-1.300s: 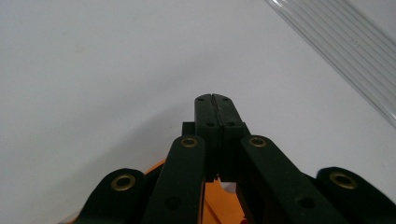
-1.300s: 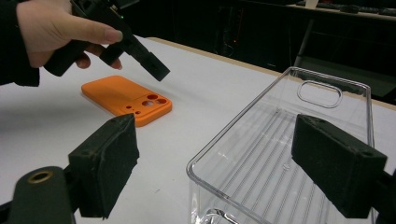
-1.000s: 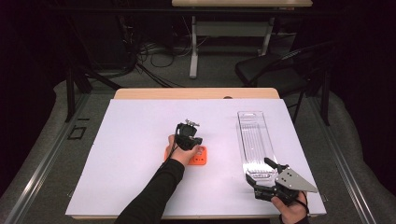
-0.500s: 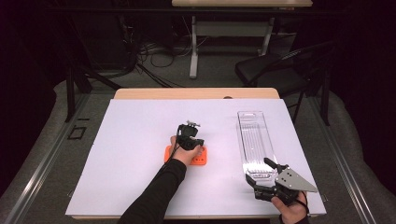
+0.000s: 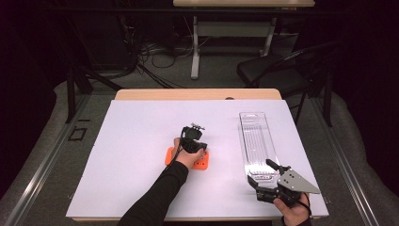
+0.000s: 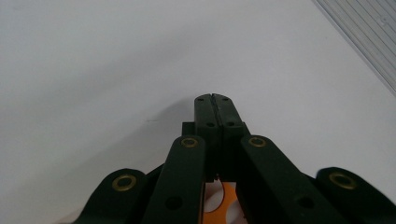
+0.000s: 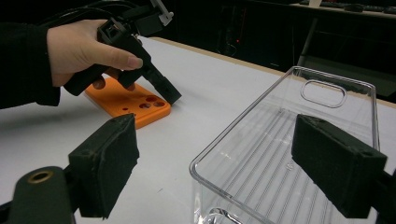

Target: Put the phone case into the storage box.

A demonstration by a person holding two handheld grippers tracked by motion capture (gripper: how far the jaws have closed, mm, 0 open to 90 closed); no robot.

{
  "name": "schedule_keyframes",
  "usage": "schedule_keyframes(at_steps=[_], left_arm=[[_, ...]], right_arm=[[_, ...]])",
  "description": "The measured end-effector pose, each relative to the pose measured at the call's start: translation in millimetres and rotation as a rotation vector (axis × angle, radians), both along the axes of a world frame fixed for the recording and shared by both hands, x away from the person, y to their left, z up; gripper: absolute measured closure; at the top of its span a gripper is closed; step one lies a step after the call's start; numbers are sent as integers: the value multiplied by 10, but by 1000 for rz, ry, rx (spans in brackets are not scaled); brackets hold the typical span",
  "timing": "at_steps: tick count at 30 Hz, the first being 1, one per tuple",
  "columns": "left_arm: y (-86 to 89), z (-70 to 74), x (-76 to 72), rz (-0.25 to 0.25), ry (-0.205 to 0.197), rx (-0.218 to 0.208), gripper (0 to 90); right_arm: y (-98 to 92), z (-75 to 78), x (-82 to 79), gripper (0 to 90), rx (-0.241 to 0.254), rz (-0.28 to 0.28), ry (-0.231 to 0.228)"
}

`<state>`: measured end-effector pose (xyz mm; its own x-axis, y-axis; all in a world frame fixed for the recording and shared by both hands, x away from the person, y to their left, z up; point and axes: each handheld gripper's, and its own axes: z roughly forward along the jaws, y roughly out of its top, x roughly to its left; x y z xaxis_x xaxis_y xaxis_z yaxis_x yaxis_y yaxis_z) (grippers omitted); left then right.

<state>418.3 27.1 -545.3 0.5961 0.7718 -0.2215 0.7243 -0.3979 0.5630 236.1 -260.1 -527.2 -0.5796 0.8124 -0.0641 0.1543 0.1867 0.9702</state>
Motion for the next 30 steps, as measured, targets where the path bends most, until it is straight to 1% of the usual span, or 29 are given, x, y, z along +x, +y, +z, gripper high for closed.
schedule_keyframes(at_steps=[1,3,4,6,10,11,12,14,15,20,22,26,28,29,30], left_arm=[[-9,5,-40,-18,-2,8,900],[-15,4,-67,-22,-2,7,900],[-13,6,-87,-35,-8,16,900],[-14,14,-126,-53,3,18,900],[-13,21,-222,-82,4,28,900],[-6,23,-274,-104,7,31,900],[-6,23,-274,-104,7,31,900],[2,32,-332,-124,3,46,900],[5,33,-354,-131,4,46,900],[65,40,-485,-167,4,57,900],[106,41,-561,-183,-5,64,900],[144,46,-619,-200,-5,72,900],[163,51,-659,-210,-12,84,900],[188,55,-699,-223,-15,92,900],[188,55,-699,-223,-15,92,900]], right_arm=[[1,-1,0,141,-1,-1,2],[0,0,0,141,1,1,0],[0,0,-2,141,3,0,0],[-2,1,-3,141,2,-1,2],[-3,0,-1,141,3,-3,4],[-3,0,-2,141,4,-3,4],[-3,0,-2,141,4,-3,4],[-3,-2,2,141,2,-4,4],[-1,-3,2,141,2,-4,6],[-1,-4,2,141,3,-6,7],[0,-4,1,141,3,-5,7],[-1,-3,0,141,4,-8,6],[2,-7,2,141,5,-7,9],[4,-7,0,141,4,-8,10],[3,-6,0,141,4,-7,9]])
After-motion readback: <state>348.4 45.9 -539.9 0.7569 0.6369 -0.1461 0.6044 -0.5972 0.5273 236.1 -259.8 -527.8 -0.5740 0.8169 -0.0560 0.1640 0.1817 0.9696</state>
